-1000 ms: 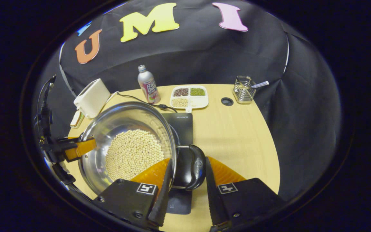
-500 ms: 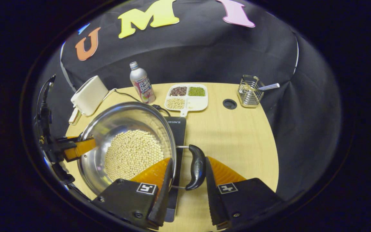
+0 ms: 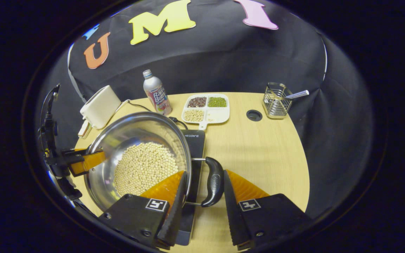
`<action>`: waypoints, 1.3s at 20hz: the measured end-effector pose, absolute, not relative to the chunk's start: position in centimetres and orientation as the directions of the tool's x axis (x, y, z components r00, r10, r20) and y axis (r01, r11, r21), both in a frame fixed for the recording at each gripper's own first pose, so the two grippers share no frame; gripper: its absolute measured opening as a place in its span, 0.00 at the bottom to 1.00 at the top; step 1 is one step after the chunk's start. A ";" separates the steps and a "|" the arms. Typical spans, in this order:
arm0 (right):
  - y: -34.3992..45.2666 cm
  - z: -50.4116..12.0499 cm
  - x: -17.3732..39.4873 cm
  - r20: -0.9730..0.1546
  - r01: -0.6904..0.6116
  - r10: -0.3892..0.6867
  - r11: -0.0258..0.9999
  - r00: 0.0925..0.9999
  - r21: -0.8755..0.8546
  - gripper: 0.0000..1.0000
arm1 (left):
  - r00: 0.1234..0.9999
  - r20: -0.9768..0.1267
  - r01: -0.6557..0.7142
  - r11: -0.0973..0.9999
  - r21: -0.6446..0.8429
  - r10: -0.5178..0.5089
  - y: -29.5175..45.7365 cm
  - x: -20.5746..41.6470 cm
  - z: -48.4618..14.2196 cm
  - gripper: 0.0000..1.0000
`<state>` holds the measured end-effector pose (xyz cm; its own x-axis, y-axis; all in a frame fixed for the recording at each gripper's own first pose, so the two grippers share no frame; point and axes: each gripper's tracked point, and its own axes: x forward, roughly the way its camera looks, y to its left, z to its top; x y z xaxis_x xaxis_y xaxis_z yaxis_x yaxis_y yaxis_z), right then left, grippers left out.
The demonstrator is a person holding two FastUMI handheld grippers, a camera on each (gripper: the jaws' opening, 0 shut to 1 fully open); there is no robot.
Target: First push the handle of the pot to place it horizontally, then grasp the pot with both hands and set it on the induction cooktop.
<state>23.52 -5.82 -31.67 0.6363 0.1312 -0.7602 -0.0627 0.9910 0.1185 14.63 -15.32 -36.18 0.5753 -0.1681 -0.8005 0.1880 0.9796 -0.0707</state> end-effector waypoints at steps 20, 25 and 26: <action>-5.1 -26.5 22.0 -0.649 -0.090 0.056 0.996 0.759 -0.020 0.81 | 0.691 -0.704 0.256 0.966 0.026 -0.165 -12.9 14.8 -30.9 0.97; -3.2 -24.8 20.6 -0.618 -0.100 0.051 0.994 0.785 -0.044 0.81 | 0.719 -0.670 0.271 0.962 0.024 -0.186 -12.8 14.0 -28.8 0.97; -3.0 -24.4 20.3 -0.611 -0.099 0.049 0.994 0.790 -0.049 0.81 | 0.728 -0.660 0.270 0.963 0.028 -0.185 -12.6 13.8 -28.2 0.97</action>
<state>20.30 -2.97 -24.37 0.7898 0.0487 -0.6114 -0.0993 0.9938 -0.0491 13.79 -12.55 -28.18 0.7279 -0.1850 -0.6603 0.2697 0.9626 0.0276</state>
